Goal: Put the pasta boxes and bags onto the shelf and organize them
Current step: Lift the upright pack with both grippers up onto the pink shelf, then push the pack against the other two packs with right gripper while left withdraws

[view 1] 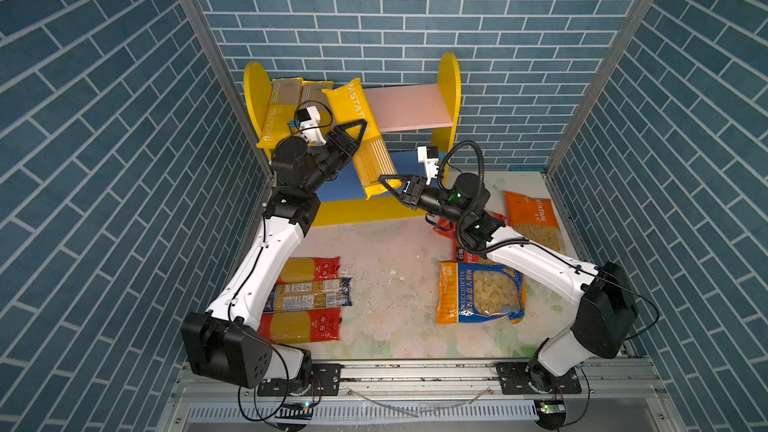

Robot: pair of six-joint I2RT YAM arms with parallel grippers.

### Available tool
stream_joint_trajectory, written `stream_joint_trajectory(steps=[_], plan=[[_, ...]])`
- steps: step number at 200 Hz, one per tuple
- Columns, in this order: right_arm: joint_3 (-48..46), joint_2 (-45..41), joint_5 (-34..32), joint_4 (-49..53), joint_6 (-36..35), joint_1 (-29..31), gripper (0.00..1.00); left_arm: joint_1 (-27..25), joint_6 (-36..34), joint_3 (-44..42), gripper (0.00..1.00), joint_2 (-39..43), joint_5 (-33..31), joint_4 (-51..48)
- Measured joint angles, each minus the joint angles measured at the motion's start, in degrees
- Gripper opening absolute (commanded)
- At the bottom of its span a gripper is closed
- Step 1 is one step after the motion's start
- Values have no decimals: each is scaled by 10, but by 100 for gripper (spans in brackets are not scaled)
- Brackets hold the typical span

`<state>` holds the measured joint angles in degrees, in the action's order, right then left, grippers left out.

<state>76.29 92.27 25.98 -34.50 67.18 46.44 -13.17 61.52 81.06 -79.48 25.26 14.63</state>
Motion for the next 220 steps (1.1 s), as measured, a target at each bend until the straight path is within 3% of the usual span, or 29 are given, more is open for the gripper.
stream_joint_trajectory(steps=[46,85,165,220], plan=[[125,71,-26,52,15,2,0,1,-33,-18,81,44,-21,-53],[254,152,-82,108,34,1,0,0,-85,-66,84,155,-60,-165],[539,346,-218,219,80,33,0,1,-258,-52,84,313,-303,-472],[592,370,-336,265,84,82,0,1,-295,-52,84,333,-353,-531]])
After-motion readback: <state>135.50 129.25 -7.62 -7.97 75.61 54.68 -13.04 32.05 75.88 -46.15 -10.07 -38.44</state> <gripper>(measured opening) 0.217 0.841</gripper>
